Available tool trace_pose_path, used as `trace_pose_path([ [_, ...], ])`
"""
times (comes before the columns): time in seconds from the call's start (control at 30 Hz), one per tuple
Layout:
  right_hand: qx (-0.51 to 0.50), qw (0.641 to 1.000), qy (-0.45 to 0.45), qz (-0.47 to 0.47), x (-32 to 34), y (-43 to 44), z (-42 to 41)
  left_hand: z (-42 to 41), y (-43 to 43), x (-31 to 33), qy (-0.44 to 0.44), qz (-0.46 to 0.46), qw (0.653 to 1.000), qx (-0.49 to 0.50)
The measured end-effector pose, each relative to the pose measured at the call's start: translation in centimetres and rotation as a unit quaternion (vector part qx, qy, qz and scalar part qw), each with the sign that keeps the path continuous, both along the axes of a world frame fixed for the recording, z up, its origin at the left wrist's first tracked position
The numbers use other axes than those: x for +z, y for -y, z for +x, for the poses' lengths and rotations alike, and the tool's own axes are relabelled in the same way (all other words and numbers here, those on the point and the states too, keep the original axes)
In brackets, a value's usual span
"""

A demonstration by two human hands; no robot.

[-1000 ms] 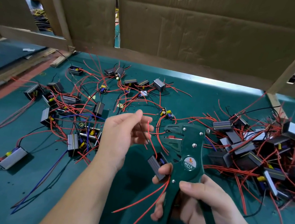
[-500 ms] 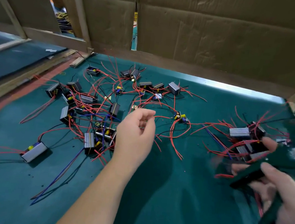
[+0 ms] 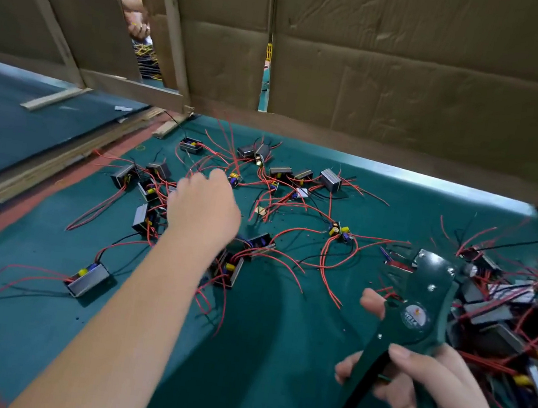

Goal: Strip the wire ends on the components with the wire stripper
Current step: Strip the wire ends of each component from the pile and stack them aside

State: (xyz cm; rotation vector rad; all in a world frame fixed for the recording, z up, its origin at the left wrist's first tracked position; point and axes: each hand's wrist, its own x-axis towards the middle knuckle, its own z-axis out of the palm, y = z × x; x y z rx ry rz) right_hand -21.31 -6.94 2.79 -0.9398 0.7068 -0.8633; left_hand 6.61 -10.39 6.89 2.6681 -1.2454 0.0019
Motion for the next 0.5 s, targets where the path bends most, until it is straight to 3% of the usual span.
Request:
trace_pose_path([
  [0.2,0.020,1.000,-0.006,0.016,0.0,0.3,0.0,5.3,2.2,-0.6,0.000,0.069,0.997,0.037],
  [0.27,0.021,1.000,-0.008,0.012,-0.1,0.5,0.0,6.3,2.5,-1.2,-0.017,0.043,0.999,0.022],
  [0.4,0.019,1.000,-0.012,0.013,0.1,0.5,0.0,7.1,2.4,-1.9,-0.152,-0.069,0.985,-0.037],
  [0.5,0.019,1.000,-0.004,0.019,0.2,0.4,0.0,7.6,1.8,-2.3,-0.191,-0.089,0.973,-0.093],
])
